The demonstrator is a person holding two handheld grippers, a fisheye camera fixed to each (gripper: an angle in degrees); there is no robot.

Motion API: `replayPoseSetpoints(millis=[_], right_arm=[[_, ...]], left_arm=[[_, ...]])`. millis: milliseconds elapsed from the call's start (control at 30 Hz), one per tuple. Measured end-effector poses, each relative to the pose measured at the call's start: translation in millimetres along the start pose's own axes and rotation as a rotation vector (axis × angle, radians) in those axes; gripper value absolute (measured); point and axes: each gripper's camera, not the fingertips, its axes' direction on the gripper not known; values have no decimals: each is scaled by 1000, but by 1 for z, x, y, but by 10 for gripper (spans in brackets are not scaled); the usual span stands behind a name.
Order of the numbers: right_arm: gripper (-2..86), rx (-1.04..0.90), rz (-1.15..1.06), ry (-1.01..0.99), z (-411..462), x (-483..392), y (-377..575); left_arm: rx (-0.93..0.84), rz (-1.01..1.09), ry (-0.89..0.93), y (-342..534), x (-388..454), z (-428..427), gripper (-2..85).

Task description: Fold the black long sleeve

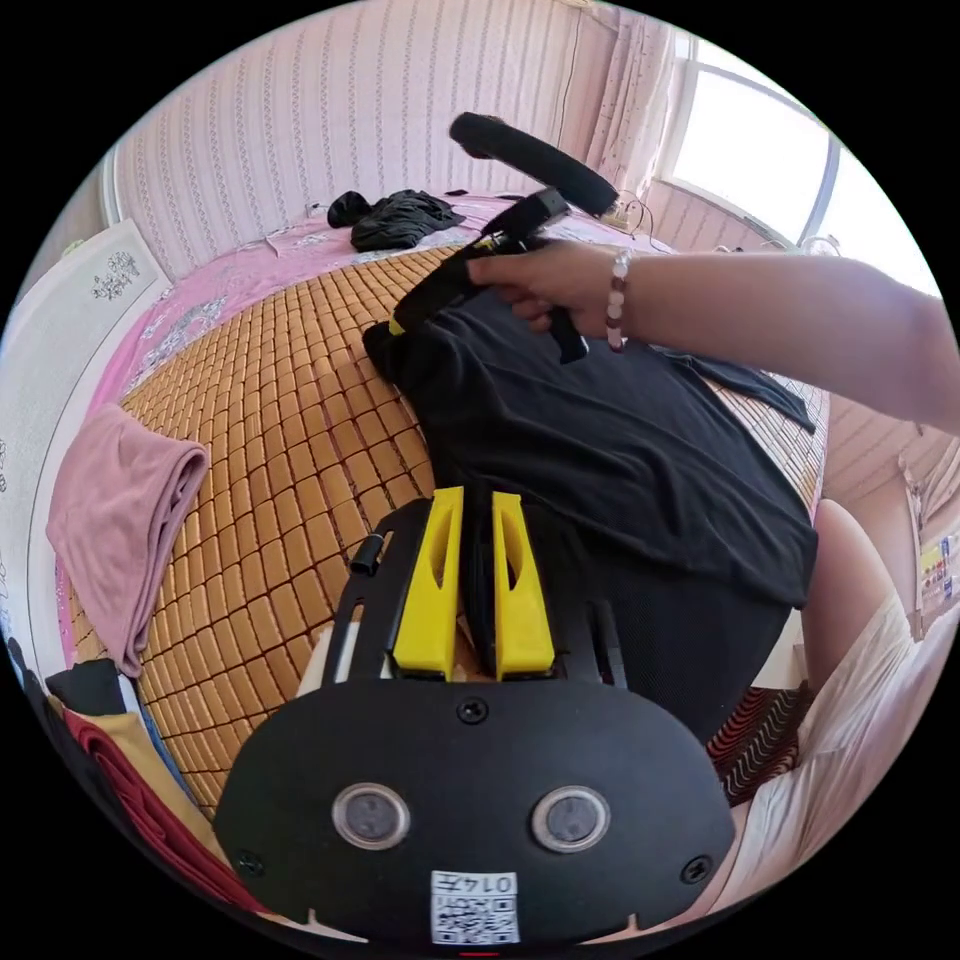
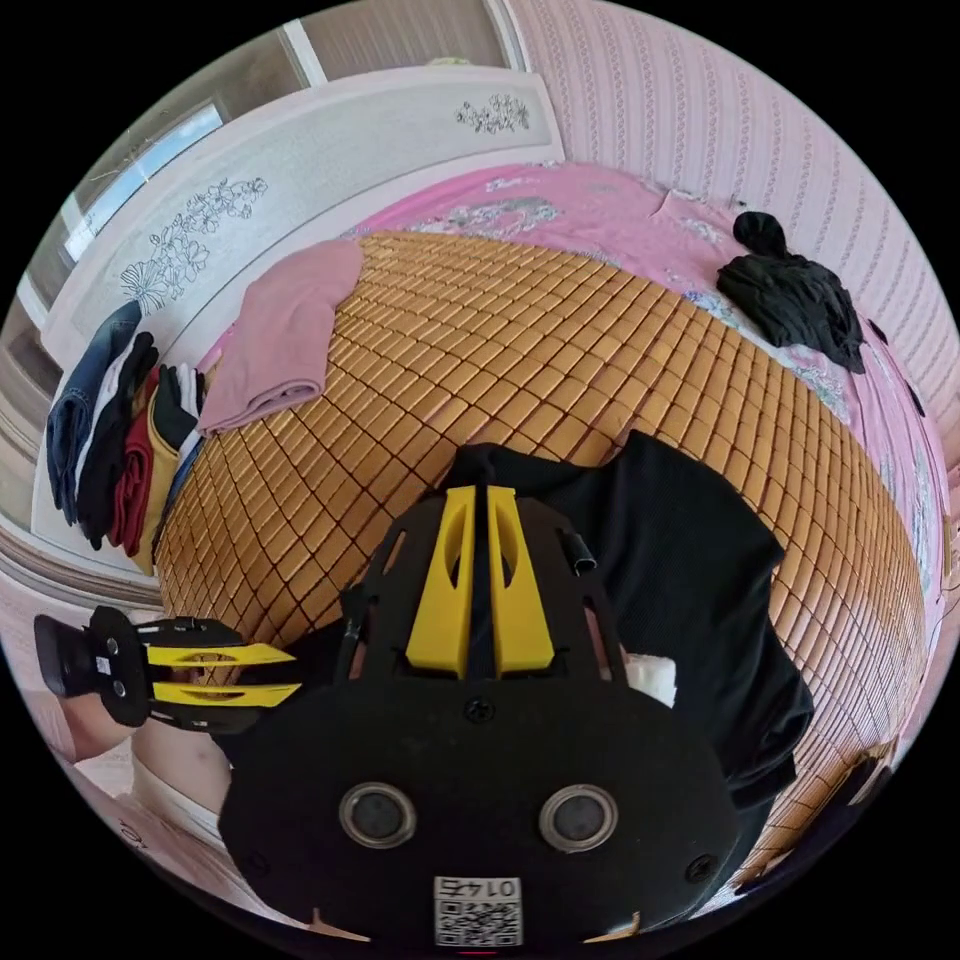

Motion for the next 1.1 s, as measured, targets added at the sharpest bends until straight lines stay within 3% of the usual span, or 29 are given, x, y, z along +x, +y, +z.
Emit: replayPoseSetpoints(millis=[167,267,433,533,667,900,1033,1100], right_arm=[[9,44,34,5,-15,16,-16],[39,41,96,0,-36,36,-10],[46,286,145,-64,-128,61,82],[37,263,140,31,-163,56,180],[43,70,277,14,-184,39,306],[44,-119,314,47,-199,3,375],[56,-21,438,1,-233,28,386],[69,47,505,82,-255,47,398]], left_arm=[[-34,-7,-80,-3,-3,20,-4],[-39,-92,-37,4,-19,31,4],[25,-177,37,14,-29,21,46],[67,-126,51,23,-4,4,45],[26,-8,271,29,70,9,45],[-132,229,405,29,188,46,48],[-255,339,360,31,208,68,63],[-225,323,387,27,204,59,64]])
